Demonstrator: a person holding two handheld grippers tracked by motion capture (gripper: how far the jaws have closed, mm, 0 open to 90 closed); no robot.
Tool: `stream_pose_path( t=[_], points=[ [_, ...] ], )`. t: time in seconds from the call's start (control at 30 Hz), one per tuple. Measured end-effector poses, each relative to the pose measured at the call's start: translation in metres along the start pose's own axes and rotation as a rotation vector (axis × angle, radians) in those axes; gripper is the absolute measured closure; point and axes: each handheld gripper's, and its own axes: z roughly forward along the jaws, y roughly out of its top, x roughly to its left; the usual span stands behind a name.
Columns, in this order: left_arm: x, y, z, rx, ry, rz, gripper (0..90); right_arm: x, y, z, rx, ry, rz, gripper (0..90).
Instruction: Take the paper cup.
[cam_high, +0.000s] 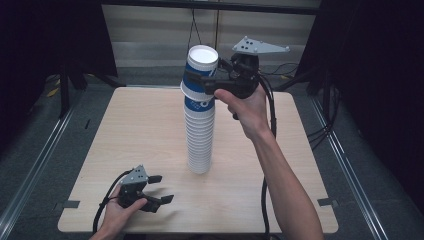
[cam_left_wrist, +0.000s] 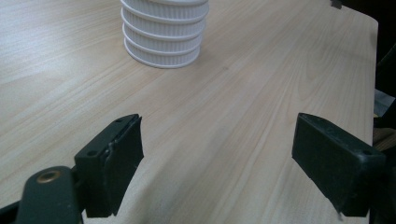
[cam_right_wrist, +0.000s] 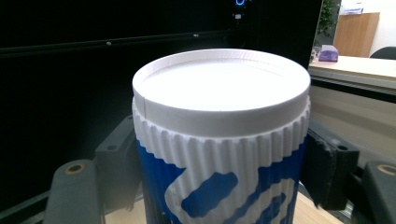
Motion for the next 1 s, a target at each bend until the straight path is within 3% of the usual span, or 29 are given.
stream_pose_path(
  t=[0.23, 0.6, 0.77, 1.0],
  points=[
    [0.005, 0.0, -0.006, -0.024, 0.004, -0.032, 16.2, 0.001, 0.002, -0.002, -0.029, -0.004, 0.013, 25.8],
    [0.005, 0.0, -0.007, -0.024, 0.016, -0.017, 16.2, -0.001, 0.005, -0.009, -0.108, 0.015, 0.035, 25.9],
    [0.009, 0.002, -0.011, -0.032, 0.021, -0.009, 16.2, 0.0, 0.007, -0.015, -0.13, -0.001, 0.018, 25.9],
    [0.013, 0.001, -0.014, -0.043, 0.029, -0.032, 16.1, 0.0, 0.009, -0.022, -0.151, 0.002, 0.023, 25.9]
  ],
)
